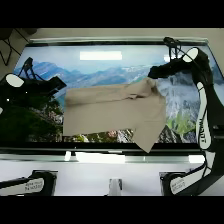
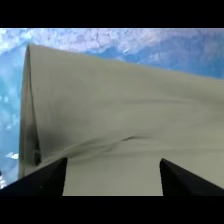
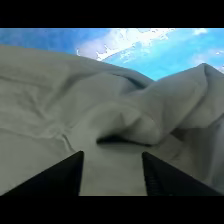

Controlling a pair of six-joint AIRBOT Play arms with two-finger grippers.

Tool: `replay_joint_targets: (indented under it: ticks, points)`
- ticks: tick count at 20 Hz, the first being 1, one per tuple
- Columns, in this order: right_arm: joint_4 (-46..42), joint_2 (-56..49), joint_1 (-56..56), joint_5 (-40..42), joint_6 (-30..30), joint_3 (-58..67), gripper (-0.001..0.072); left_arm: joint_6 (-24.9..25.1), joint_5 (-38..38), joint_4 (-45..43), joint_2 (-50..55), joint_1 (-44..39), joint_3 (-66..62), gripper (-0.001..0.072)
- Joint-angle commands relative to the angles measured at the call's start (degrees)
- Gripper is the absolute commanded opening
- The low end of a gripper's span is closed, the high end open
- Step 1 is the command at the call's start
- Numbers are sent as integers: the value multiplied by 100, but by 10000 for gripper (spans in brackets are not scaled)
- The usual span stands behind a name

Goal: Fold the shirts.

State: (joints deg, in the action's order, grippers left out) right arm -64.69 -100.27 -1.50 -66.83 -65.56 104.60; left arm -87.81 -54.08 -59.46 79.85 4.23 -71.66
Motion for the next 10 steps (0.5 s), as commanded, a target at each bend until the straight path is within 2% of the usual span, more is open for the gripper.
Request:
replay_joint_targets:
  ticks: [1,3,6,7,10]
  points:
    - [-656,332,-356,-791,280,4,618,293,-2074,-651,9,439,-170,680]
    - [-498,459,-935,-1790,363,2,619,295,-2855,-1110,-144,868,-28,678]
    - [-490,527,-1554,-3136,1038,-74,567,358,-2861,-1104,-684,1421,841,672]
    - [-485,616,-1698,-3327,1115,-219,562,463,-2728,-1029,-901,1537,1294,672]
    - [-546,1080,-1902,-3097,1115,-946,562,831,-2354,-494,-1200,1655,2400,672]
